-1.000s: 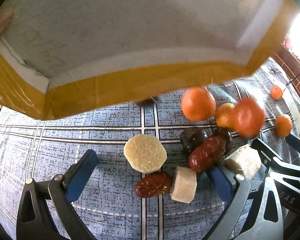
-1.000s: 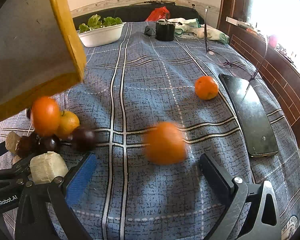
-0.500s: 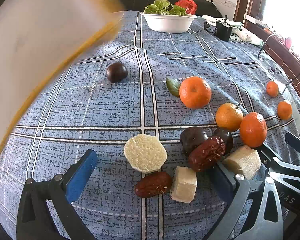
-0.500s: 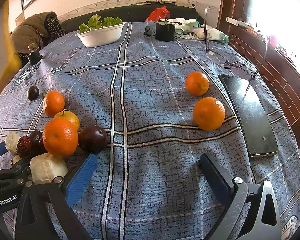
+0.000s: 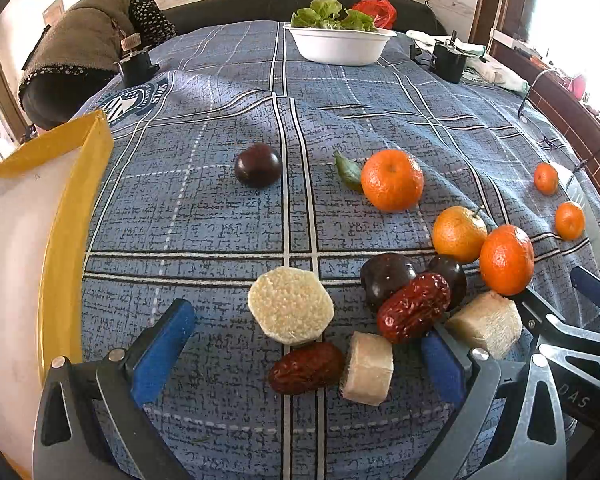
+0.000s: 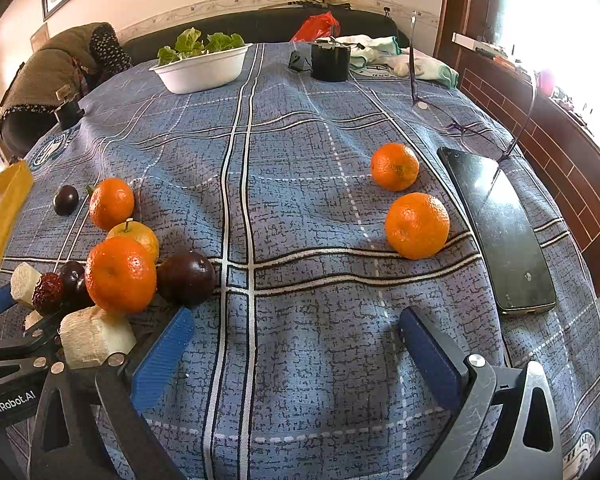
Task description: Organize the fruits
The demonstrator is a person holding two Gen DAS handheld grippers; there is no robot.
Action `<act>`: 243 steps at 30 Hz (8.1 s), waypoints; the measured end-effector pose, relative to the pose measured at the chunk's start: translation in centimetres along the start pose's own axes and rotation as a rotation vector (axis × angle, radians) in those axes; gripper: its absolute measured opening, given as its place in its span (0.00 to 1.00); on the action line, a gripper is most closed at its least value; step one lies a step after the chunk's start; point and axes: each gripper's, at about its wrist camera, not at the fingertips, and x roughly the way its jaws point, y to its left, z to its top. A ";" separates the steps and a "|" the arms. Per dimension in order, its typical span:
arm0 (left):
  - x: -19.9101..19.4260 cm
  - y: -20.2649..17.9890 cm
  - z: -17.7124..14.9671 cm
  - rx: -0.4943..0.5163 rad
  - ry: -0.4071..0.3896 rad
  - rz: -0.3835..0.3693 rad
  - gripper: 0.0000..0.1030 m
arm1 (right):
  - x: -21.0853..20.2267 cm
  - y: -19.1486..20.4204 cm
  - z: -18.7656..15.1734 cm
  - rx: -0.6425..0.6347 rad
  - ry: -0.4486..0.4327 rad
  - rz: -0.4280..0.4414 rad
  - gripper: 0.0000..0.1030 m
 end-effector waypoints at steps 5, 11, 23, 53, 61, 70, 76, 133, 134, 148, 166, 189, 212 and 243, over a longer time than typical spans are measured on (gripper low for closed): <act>0.0 0.0 0.0 0.000 0.000 0.000 1.00 | 0.0 0.0 0.0 0.000 0.000 0.000 1.00; 0.0 0.0 0.0 0.000 0.000 0.000 1.00 | 0.0 0.0 0.0 0.000 0.000 0.000 1.00; 0.0 0.0 0.0 0.000 0.000 0.000 1.00 | 0.0 0.0 -0.1 0.000 0.001 0.001 1.00; -1.2 -0.3 -0.9 0.120 0.096 -0.073 1.00 | 0.0 0.0 0.4 -0.050 0.050 0.042 1.00; -7.7 0.9 -2.8 0.122 -0.001 -0.137 0.99 | -5.0 -4.7 -0.1 0.059 0.042 0.309 0.89; -11.7 5.7 -4.7 -0.017 0.026 -0.162 0.69 | -6.6 -1.6 0.2 -0.067 0.089 0.515 0.49; -12.7 6.9 -5.6 -0.033 0.033 -0.157 0.60 | -5.9 1.9 0.5 -0.168 0.111 0.536 0.39; -4.3 -2.4 0.2 0.297 0.111 -0.263 0.18 | -8.8 -1.4 -2.3 -0.127 0.084 0.414 0.33; -4.5 -2.5 0.0 0.305 0.111 -0.265 0.18 | -8.8 -1.3 -2.3 -0.126 0.084 0.415 0.33; -3.3 -2.4 0.3 0.284 0.080 -0.229 0.36 | -9.0 -1.2 -2.7 -0.126 0.086 0.432 0.33; -5.4 0.0 -1.5 0.166 0.080 -0.262 0.16 | -9.3 -1.4 -3.3 -0.110 0.083 0.450 0.33; -10.3 6.5 -1.8 0.004 -0.005 -0.232 0.16 | -8.2 5.0 -2.1 -0.231 0.106 0.559 0.33; -11.0 19.4 -0.9 -0.238 -0.054 -0.143 0.16 | -8.6 14.0 3.9 -0.305 0.157 0.708 0.34; -3.3 28.4 2.1 -0.295 0.063 -0.202 0.16 | 2.7 35.5 9.6 -0.392 0.284 0.618 0.35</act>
